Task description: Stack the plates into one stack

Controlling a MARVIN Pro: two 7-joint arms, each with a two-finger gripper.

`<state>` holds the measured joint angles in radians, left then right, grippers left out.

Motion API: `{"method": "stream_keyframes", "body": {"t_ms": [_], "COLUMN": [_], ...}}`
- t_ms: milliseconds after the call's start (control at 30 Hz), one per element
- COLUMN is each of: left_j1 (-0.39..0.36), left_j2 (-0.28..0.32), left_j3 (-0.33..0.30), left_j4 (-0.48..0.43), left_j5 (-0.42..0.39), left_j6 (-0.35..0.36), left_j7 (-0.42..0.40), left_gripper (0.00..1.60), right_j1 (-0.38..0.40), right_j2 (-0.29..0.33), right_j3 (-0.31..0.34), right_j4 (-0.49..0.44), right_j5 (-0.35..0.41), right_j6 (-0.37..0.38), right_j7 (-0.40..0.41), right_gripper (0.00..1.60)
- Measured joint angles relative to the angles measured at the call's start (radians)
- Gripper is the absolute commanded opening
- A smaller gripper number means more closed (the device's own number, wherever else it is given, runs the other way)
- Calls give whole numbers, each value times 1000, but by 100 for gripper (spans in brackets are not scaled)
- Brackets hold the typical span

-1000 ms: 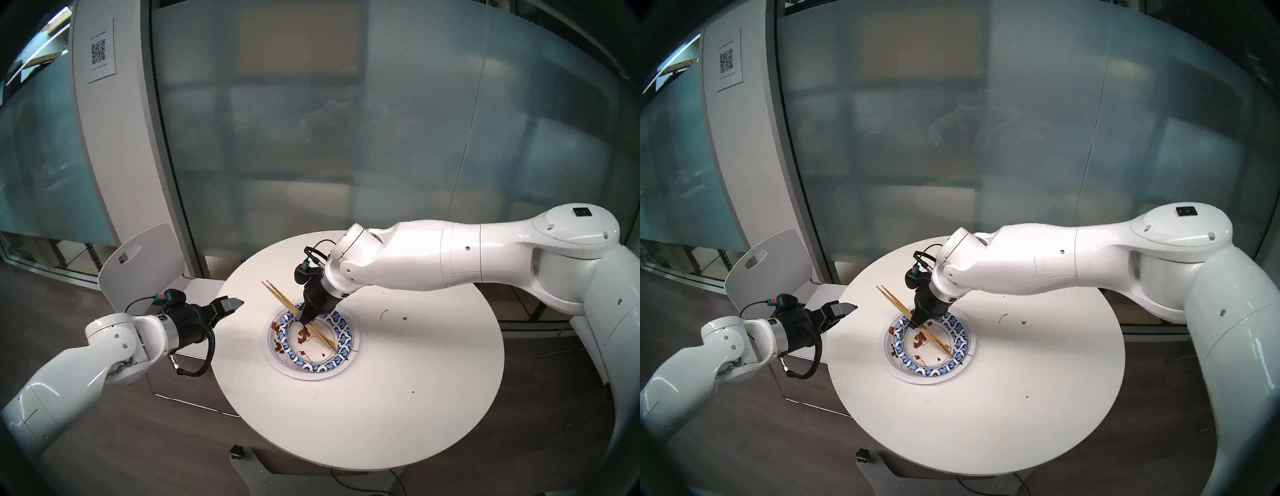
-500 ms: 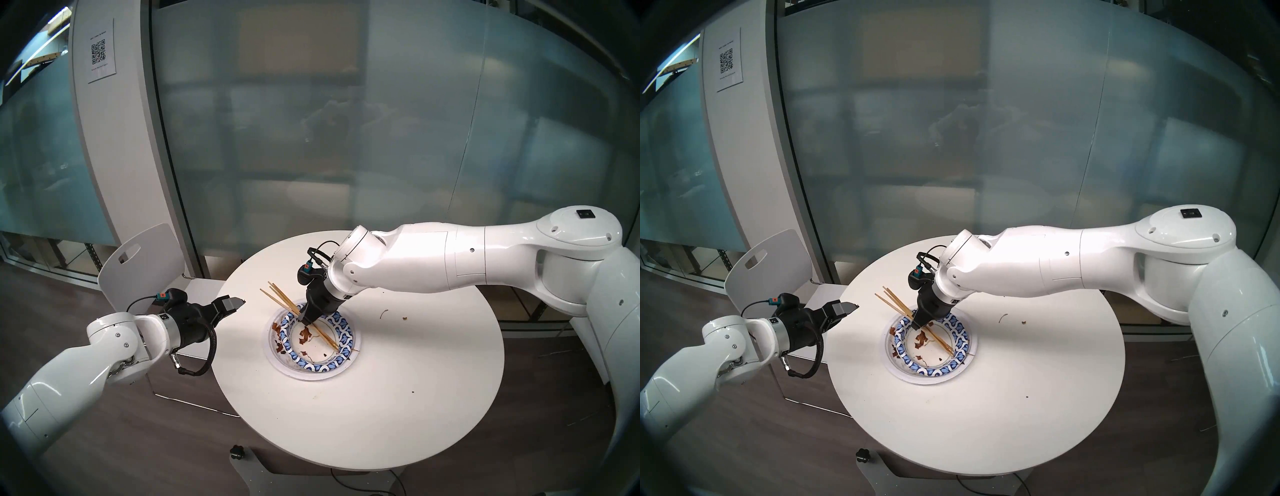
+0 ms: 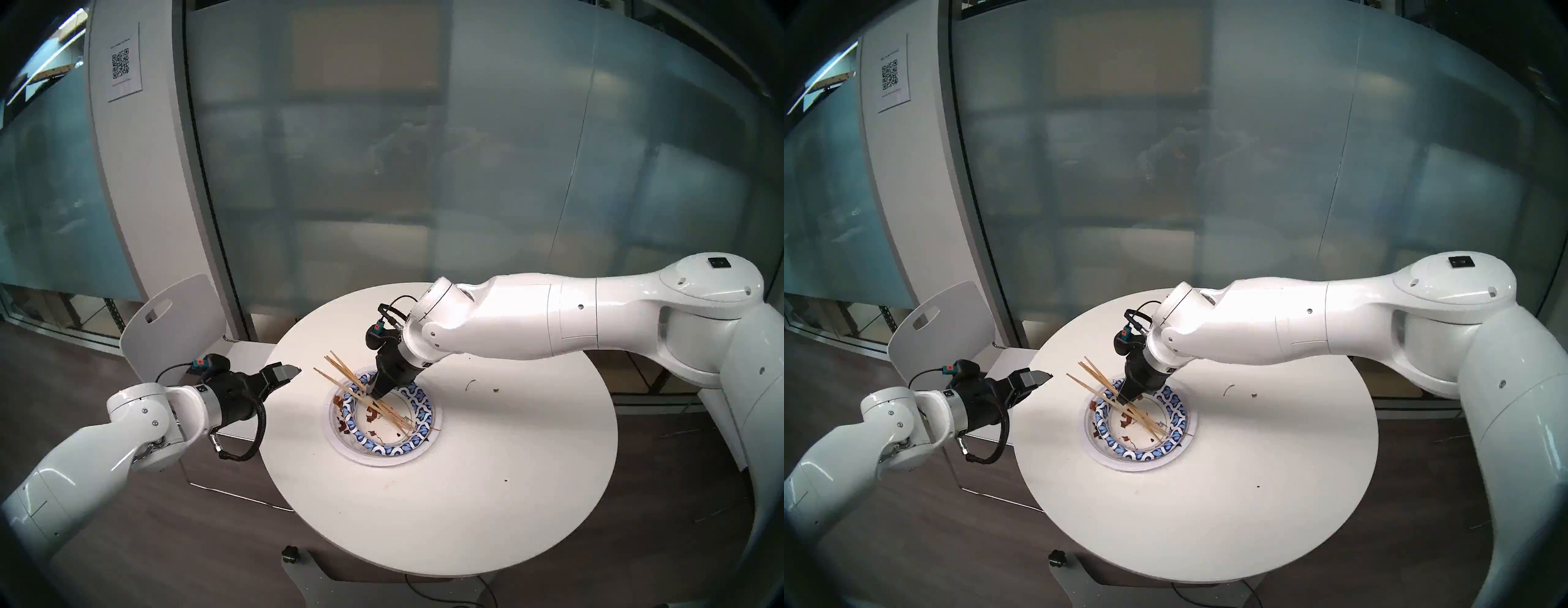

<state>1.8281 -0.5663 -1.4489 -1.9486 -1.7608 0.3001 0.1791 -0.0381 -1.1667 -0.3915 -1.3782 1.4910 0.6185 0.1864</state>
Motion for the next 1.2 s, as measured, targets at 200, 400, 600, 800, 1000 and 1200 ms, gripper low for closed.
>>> {"method": "stream_keyframes", "body": {"t_ms": [200,400,600,800,1000,1200], "left_j1": [0,-5,-12,-11,9,39], "left_j2": [2,4,6,12,26,40], "left_j3": [0,1,2,-11,-38,-56], "left_j4": [0,1,1,-12,-53,-93], "left_j5": [-2,-3,-3,-24,-40,-37], "left_j6": [0,0,0,1,1,-4], "left_j7": [0,0,-1,-1,-9,-16], "left_gripper": [160,160,160,160,160,160], "right_j1": [0,7,16,25,35,46], "right_j2": [-2,16,48,100,161,231], "right_j3": [1,2,4,15,19,-1], "right_j4": [2,-34,-88,-166,-232,-300], "right_j5": [6,15,31,51,77,115], "right_j6": [1,19,45,53,39,7], "right_j7": [-13,-30,-55,-107,-169,-247], "right_gripper": [99,124,126,157,160,160]}}
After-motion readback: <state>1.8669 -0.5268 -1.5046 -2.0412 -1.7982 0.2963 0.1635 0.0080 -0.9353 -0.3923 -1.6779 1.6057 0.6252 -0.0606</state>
